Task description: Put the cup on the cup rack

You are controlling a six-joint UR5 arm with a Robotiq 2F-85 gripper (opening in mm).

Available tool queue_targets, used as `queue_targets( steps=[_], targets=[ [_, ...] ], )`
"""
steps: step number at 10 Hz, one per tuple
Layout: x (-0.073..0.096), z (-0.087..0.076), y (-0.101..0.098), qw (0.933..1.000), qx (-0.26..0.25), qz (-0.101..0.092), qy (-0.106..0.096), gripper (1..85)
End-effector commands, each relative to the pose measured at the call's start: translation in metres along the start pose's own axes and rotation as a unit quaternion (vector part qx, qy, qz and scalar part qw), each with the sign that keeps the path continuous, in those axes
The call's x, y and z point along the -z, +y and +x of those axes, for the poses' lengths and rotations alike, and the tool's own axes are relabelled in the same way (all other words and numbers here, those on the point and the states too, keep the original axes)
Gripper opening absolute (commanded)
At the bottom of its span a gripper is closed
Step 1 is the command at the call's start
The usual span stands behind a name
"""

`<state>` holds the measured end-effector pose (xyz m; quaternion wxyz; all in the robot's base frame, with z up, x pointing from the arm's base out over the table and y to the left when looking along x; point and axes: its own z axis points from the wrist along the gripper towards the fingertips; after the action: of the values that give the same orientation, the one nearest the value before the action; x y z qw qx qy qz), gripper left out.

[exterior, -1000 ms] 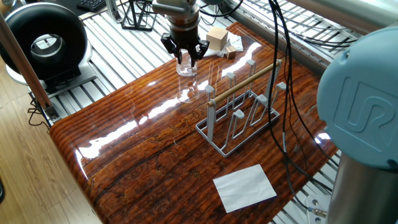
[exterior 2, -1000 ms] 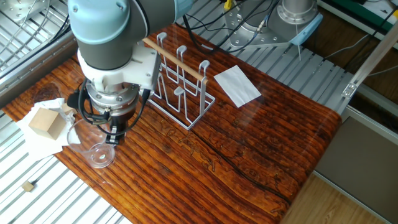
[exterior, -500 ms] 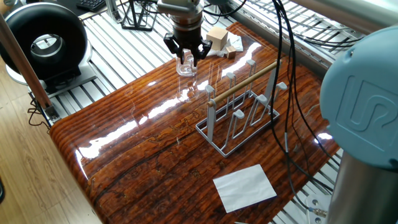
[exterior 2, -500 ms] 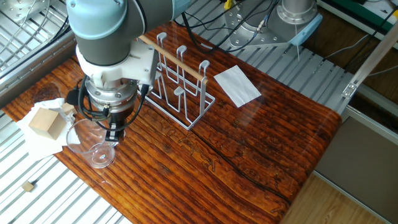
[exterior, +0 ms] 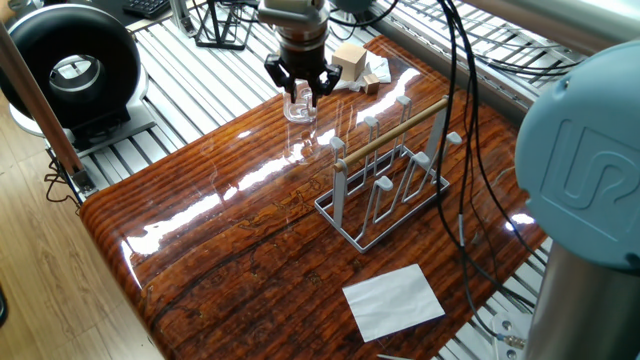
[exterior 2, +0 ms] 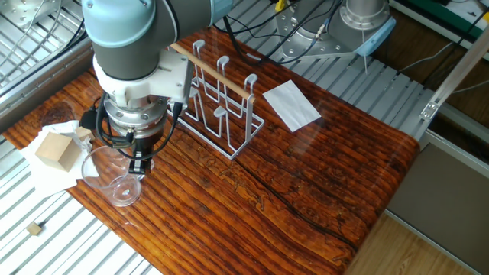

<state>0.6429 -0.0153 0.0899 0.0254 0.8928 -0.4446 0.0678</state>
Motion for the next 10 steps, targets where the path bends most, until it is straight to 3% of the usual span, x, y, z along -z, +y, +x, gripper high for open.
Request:
queue_targets(
  steps=[1,10],
  targets=[
    [-0.0031,0.0017,-0.0042,0.9999,0.007,0.012,-0.002,40.7],
    [-0.0129,0.0030,-0.0126,0.9996,-0.001,0.028,-0.005,40.7]
  ],
)
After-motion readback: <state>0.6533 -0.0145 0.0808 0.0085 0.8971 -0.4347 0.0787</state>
